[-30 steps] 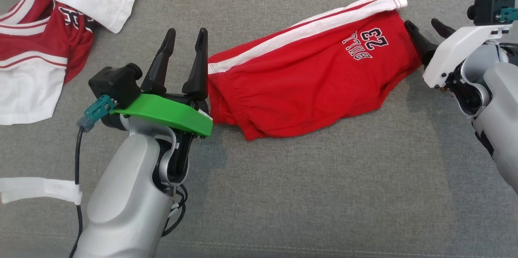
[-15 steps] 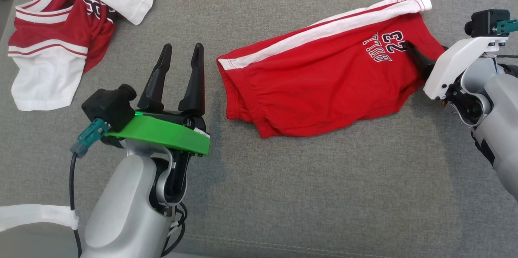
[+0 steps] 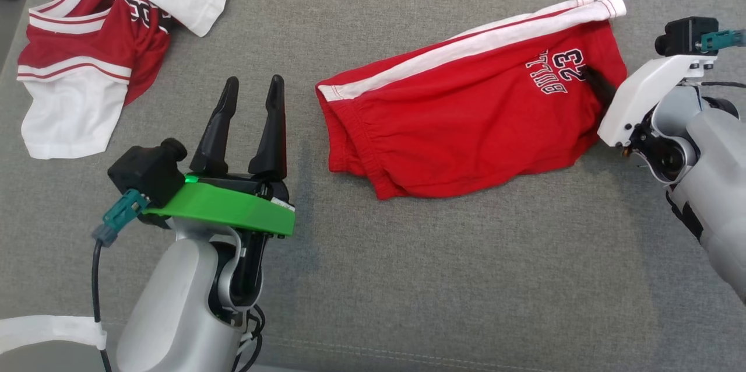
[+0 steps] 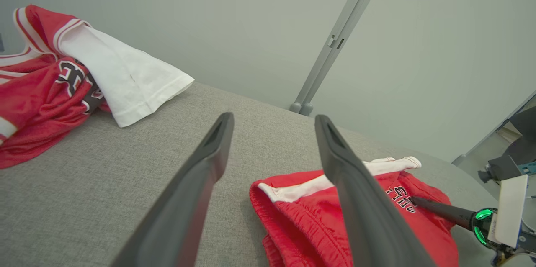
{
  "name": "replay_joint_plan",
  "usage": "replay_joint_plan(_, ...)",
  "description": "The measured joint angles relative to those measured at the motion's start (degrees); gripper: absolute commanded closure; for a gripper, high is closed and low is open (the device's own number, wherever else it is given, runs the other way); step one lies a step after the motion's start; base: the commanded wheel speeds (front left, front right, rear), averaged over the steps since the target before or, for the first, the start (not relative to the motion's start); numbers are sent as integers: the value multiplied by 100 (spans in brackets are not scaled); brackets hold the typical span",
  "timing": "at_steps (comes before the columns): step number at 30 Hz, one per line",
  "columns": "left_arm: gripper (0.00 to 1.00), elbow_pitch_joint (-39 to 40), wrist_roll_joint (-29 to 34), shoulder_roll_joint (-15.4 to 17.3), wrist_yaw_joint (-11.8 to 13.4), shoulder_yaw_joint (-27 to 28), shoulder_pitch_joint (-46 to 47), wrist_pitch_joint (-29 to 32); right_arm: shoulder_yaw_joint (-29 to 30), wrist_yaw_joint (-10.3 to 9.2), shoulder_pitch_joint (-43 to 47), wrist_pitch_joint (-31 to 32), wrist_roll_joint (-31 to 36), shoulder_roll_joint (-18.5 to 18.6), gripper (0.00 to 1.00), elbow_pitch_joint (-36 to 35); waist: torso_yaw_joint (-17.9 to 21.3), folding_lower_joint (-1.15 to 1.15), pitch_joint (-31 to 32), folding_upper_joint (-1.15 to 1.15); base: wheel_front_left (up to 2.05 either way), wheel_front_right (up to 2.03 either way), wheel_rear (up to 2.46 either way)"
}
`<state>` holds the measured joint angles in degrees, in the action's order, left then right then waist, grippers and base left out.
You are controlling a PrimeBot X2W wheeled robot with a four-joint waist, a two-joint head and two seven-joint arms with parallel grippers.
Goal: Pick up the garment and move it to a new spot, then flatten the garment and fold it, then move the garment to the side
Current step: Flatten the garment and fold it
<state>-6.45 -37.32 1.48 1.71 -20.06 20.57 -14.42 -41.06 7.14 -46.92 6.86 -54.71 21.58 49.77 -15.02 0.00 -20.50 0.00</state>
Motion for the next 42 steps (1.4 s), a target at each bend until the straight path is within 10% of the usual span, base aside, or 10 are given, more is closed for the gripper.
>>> replay_joint_plan(39,0,226,270,22,-20,341,-675,0,-145,-1,1585,-1766,-591,-223,100,-743,1161,0,809,0,0,0,0)
replay_joint_plan(42,0,224,270,25,-22,314,-684,0,-144,-1,1594,-1793,-598,-249,57,-651,1202,0,867,0,0,0,0)
